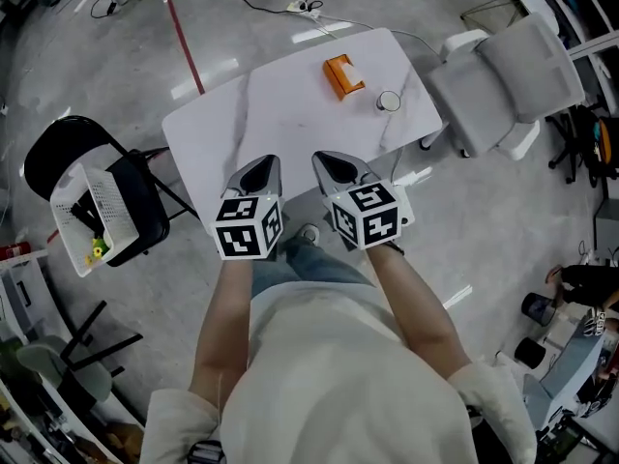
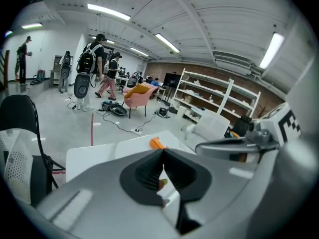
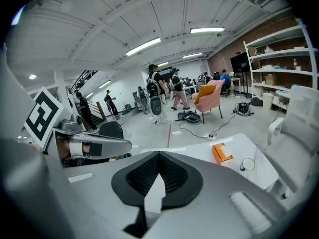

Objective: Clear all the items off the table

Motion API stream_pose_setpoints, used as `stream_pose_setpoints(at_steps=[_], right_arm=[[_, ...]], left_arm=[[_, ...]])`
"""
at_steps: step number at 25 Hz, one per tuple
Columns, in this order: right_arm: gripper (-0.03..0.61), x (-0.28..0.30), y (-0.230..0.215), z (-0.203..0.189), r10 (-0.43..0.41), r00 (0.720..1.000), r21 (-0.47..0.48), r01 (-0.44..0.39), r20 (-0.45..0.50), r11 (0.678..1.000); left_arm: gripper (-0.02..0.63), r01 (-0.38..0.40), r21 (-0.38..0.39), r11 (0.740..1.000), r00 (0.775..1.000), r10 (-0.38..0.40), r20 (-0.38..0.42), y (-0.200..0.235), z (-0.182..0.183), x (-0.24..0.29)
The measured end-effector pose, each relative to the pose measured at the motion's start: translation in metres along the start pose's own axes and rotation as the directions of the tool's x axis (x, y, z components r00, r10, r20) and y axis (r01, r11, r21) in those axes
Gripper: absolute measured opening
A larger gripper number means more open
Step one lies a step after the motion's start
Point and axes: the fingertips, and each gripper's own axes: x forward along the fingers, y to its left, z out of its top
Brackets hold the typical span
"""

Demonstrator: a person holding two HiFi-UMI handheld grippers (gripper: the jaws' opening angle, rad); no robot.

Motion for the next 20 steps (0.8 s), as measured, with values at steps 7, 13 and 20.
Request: stream_pose_setpoints(at_steps=[7, 13, 20], right_arm=[[-0.002, -0.009, -0.042, -0.001, -0.066, 0.998, 0.048, 0.066, 0.007, 0.997], [-0.002, -0.003, -0.069, -0.001, -0.114, 0.994, 0.068, 0.114, -0.003, 0.991], [-0.002, 0.02, -0.101, -0.012, -0.134, 0.989, 0.077, 0.138, -0.056, 0.987]], left_arm=[[0.009, 0.037, 0.005, 0.999, 0.999, -0.036, -0.027, -0.017, 0.004, 0.03], [0.009, 0.061, 0.029, 0.998, 0.997, -0.06, -0.051, -0.019, 0.009, 0.055], [0.009, 0.066, 0.052, 0.996, 0.994, -0.061, -0.092, -0.017, 0.005, 0.093]])
